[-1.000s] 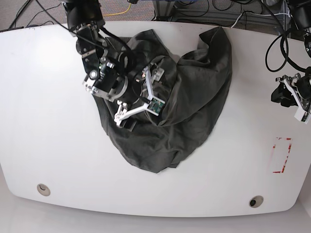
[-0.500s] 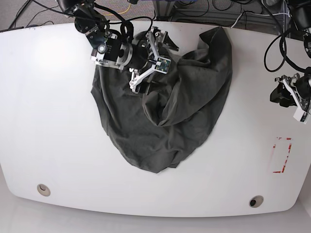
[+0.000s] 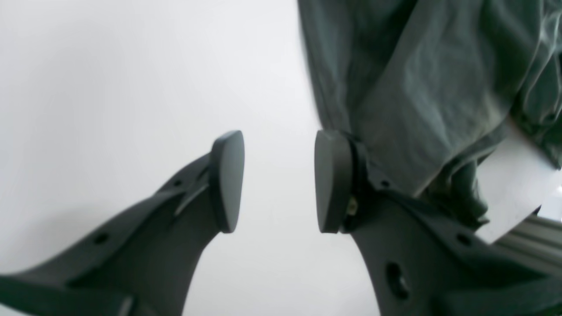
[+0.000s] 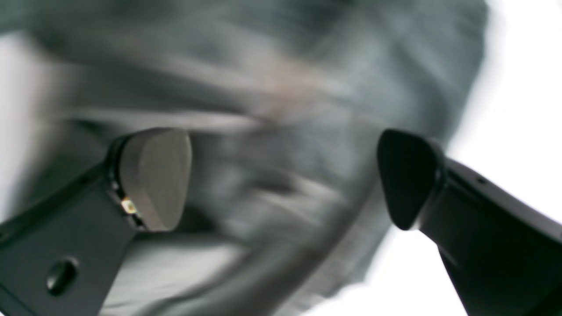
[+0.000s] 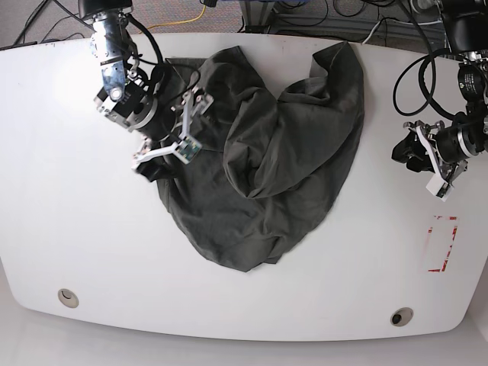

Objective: Layout the t-shirt on the table in an organized manner, then fold the t-shirt properly
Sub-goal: 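Drag the pinched shirt edge with the right gripper, bunching the shirt, then grasp the shirt ends with both grippers at opposite sides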

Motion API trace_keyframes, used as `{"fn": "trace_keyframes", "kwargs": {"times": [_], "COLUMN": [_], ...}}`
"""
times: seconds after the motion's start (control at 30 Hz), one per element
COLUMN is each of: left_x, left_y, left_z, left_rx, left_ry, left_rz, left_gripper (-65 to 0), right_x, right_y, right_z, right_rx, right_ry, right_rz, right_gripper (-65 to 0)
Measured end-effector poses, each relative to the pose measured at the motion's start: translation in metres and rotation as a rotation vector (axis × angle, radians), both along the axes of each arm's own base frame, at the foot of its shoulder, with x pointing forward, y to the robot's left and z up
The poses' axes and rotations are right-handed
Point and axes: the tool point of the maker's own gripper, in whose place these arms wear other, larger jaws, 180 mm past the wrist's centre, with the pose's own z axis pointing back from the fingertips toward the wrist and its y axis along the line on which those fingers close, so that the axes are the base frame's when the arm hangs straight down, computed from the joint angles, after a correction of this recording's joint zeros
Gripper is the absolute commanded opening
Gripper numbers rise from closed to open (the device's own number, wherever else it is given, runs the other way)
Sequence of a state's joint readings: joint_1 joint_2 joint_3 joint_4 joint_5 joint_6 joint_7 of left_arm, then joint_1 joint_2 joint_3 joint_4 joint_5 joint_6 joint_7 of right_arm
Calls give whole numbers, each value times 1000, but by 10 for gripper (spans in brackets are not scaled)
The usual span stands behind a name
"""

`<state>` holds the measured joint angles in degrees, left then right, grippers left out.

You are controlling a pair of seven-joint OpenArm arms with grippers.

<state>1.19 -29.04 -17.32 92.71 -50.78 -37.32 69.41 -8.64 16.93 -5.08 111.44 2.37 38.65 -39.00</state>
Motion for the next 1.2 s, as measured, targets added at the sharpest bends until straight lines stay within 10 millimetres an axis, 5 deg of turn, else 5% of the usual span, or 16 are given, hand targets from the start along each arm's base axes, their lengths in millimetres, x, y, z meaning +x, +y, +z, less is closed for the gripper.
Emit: {"fn": "trace_keyframes", "kwargs": {"times": [0.27, 0.7, 0.9, 1.2], "left_x": [-4, -20, -16, -22], "left_y": [-27, -52, -59, -58], "left_z": [-10, -23, -5, -9], "left_rx": [-75, -117, -115, -106], "left_ry": [2, 25, -43, -26], "left_rz": [-21, -48, -72, -75], "left_gripper": [-406, -406, -406, -406], "right_x": [16, -12, -26, -26], "right_y": [-62, -138, -143, -136], "right_z": [1, -24, -50, -63], "right_rx": [108, 315, 423, 554], "right_ry": [18, 185, 311, 369], "right_rz": [-307, -673, -693, -694], "right_gripper": [-3, -3, -5, -5]}}
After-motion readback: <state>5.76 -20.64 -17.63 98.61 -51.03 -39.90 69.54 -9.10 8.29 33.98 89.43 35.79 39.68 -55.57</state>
